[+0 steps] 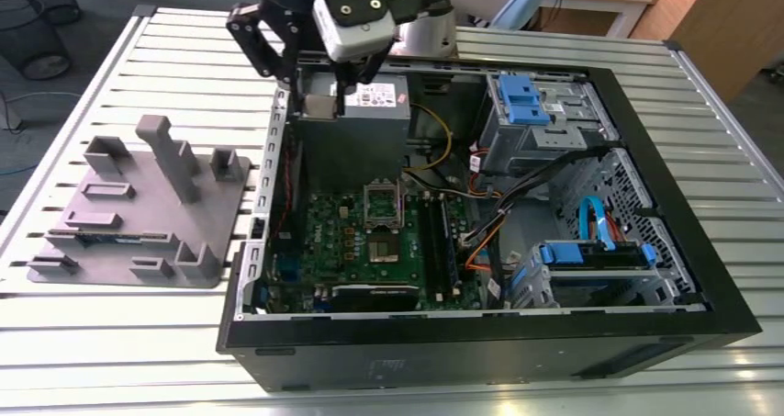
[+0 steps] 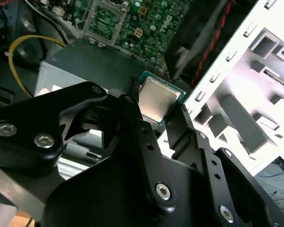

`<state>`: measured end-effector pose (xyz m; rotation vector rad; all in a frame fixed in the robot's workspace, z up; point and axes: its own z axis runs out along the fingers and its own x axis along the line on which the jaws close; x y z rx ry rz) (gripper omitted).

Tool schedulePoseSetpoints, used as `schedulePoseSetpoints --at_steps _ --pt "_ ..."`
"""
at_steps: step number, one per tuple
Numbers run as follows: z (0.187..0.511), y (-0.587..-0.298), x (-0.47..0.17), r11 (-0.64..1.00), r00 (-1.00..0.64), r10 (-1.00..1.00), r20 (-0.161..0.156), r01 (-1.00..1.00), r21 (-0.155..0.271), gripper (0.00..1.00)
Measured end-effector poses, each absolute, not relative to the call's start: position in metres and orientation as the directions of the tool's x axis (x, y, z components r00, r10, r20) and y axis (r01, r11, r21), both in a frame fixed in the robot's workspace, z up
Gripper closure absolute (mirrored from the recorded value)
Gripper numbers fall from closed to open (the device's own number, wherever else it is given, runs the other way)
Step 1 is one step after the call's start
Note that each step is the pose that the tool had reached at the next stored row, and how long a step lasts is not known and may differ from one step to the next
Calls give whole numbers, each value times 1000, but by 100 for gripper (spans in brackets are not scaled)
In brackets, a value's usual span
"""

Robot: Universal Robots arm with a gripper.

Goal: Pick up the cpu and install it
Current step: 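Pick up the cpu and move it towards the insertion slot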

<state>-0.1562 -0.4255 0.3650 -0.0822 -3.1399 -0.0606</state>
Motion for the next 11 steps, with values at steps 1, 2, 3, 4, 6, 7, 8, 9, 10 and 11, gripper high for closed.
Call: schedulePoseSetpoints --at_steps 1,2,3,4,6,7,8,9,10,11 --pt "365 -425 -152 998 -999 52 1 52 39 53" --pt "365 -425 -147 998 -999 52 1 52 39 53" --pt "365 -425 -143 998 -999 52 2 52 39 53" --pt "365 -425 -138 998 -999 52 2 52 39 53" --pt "365 -425 -129 998 -999 52 2 52 39 53" --pt "365 -426 -120 998 -999 52 2 52 39 53" --pt "365 -425 -115 998 -999 52 3 52 39 53" --pt "365 -425 -111 998 -999 52 3 52 39 53" --pt "365 -425 -106 998 -999 52 3 52 39 53" --pt "365 -425 -102 998 -999 52 3 52 39 53"
